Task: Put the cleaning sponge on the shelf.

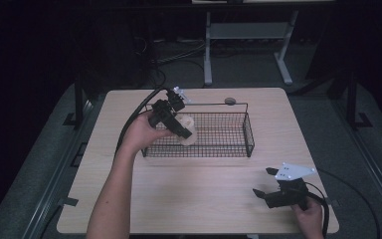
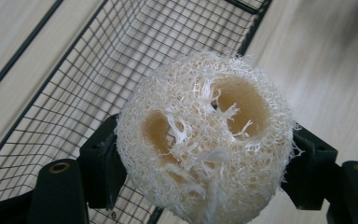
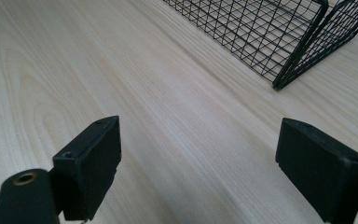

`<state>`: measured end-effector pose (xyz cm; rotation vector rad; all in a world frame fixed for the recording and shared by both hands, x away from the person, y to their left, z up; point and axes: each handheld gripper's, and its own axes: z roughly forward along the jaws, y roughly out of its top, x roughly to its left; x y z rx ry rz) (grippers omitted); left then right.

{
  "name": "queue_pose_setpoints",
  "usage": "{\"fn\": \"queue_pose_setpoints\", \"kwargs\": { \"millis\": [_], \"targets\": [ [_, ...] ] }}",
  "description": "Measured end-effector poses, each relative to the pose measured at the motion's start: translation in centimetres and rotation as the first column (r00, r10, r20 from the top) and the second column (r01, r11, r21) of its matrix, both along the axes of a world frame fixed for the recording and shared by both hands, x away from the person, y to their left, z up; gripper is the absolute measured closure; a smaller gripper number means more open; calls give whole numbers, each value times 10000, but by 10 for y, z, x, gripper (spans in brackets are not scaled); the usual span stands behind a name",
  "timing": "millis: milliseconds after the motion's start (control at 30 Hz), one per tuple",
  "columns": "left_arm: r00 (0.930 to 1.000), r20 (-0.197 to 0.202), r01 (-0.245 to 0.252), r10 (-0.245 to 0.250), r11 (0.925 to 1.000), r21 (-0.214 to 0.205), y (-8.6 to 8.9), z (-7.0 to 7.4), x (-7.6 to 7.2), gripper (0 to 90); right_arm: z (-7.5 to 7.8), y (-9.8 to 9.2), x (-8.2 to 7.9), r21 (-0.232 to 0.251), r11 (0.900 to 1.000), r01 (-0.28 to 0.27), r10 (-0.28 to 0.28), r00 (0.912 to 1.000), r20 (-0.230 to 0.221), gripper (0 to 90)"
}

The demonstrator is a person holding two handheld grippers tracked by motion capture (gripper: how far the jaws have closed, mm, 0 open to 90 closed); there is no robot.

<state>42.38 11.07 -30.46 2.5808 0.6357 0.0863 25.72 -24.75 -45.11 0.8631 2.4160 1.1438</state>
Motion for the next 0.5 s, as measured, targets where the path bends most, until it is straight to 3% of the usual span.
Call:
{"fn": "queue_pose_setpoints", "kwargs": {
  "millis": [33, 300, 500],
  "targets": [
    [10000, 20, -51, 51, 9999, 139, 0, -2, 3, 264, 0, 0, 0, 23, 10000, 24, -24, 10000, -65, 136],
    [9996, -16, -277, 277, 9996, -53, 0, -8, 10, 264, 1, 0, 0, 56, 9999, 101, -101, 9999, -10, 136],
    [9995, -146, -262, 263, 9996, 108, 0, -13, 16, 263, 0, 0, 0, 20, 10000, 81, -81, 10000, 0, 136]
  ]
}}
